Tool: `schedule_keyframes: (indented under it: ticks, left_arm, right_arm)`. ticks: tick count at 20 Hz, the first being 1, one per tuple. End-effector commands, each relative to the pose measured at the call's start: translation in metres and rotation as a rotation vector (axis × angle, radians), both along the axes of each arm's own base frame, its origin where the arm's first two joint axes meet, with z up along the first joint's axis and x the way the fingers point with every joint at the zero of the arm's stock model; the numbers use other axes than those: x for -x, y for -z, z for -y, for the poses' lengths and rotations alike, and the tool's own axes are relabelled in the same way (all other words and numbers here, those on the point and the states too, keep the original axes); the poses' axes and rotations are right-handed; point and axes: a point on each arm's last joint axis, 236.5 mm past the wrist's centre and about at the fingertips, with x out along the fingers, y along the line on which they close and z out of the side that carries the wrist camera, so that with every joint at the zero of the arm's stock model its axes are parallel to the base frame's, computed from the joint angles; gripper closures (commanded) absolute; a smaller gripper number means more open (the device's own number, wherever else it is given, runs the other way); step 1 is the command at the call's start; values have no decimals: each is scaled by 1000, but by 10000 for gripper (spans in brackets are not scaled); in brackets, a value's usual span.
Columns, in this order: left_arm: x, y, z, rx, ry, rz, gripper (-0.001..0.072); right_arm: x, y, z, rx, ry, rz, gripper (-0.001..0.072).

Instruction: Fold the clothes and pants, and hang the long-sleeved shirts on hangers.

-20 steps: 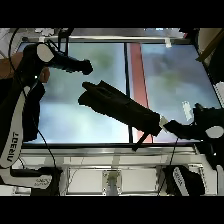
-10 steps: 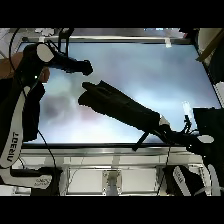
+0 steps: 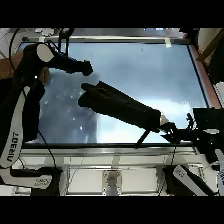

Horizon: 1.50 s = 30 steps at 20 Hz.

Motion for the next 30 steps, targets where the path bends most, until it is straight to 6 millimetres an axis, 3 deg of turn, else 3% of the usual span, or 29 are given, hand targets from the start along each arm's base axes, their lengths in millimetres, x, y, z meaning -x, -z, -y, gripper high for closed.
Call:
schedule_keyframes:
  ticks: [1,6,12,18,22,25,30]
  left_arm:
    - [1,0,0,-1,2,-3,35]
    - [1,0,0,-1,2,-3,35]
    - [1,0,0,-1,2,-4,52]
    - [2,1,0,-3,4,-10,52]
    - [2,1,0,-3,4,-9,52]
    - [2,1,0,-3,4,-10,52]
    - [5,3,0,-8,9,-22,52]
  right_arm:
    - [-14,1,20,82,-18,50,20]
    - [-17,8,19,57,-39,32,21]
    - [-46,14,0,22,-64,141,22]
    - [-63,20,18,111,-35,166,24]
    - [-75,13,21,132,-45,197,119]
    - [-77,17,0,115,-124,191,332]
    - [-88,23,-34,83,-231,184,333]
